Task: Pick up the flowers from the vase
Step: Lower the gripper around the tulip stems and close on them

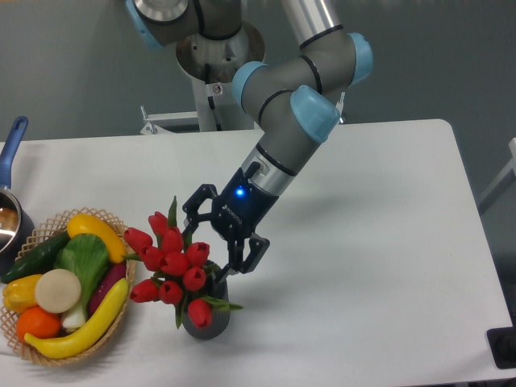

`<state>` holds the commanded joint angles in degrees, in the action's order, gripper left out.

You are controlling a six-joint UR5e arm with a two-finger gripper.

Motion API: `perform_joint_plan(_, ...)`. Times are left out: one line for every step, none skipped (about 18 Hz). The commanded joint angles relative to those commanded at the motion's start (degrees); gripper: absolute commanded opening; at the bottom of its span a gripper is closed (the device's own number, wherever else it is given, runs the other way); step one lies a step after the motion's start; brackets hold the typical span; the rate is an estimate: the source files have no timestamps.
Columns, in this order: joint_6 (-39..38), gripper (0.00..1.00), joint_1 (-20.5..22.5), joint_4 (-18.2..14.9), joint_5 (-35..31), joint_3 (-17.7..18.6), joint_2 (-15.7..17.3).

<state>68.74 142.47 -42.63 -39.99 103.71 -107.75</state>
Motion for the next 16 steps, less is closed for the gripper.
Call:
perform_joint_plan(-0.62, 1.0, -0.26, 0.0, -0.09, -0.35, -0.09)
perform_joint_plan(-1.32, 1.0, -0.35, 0.0, -0.09, -0.7, -0.27)
perform_joint_plan(-1.67, 1.0, -0.36, 0.0, -0.09, -0.97, -0.62)
perform_joint_plan(-1.76, 1.0, -0.44, 0.0, -0.17, -0.97, -0.62)
perform_joint_plan(-1.76, 1.0, -0.44, 0.09, -0.17, -1.14, -0.88)
perform_joint_plan(-1.85, 1.0, -0.7, 0.35, -0.17, -1.32, -1.06)
perform_joint_plan(-1.94, 1.0, -1.14, 0.7, -0.17, -1.76, -1.67)
perform_joint_plan(-2.2, 1.0, -1.32, 0.79, -0.17, -1.94, -2.11)
perform_joint_plan(-2.55, 1.0, -1.41, 0.79, -0.17, -2.02, -2.2)
perform_joint_plan(-2.64, 1.0, -1.41, 0.79, -0.26, -2.11, -2.2)
perform_joint_plan(-2.73, 1.0, -1.5, 0.79, -0.18, -2.2, -2.2)
perform_joint_plan(-2.73, 1.0, -1.5, 0.79, -0.17, -2.2, -2.29)
perform_joint_plan(-2.73, 1.0, -1.5, 0.79, -0.17, -2.2, -2.29)
perform_joint_plan(-2.73, 1.0, -1.5, 0.79, -0.17, -2.11, -2.29)
perform_joint_plan(-2.73, 1.0, -1.5, 0.79, -0.17, -2.03, -2.29)
perform_joint_plan(-2.73, 1.0, -1.5, 0.79, -0.17, -1.94, -2.2)
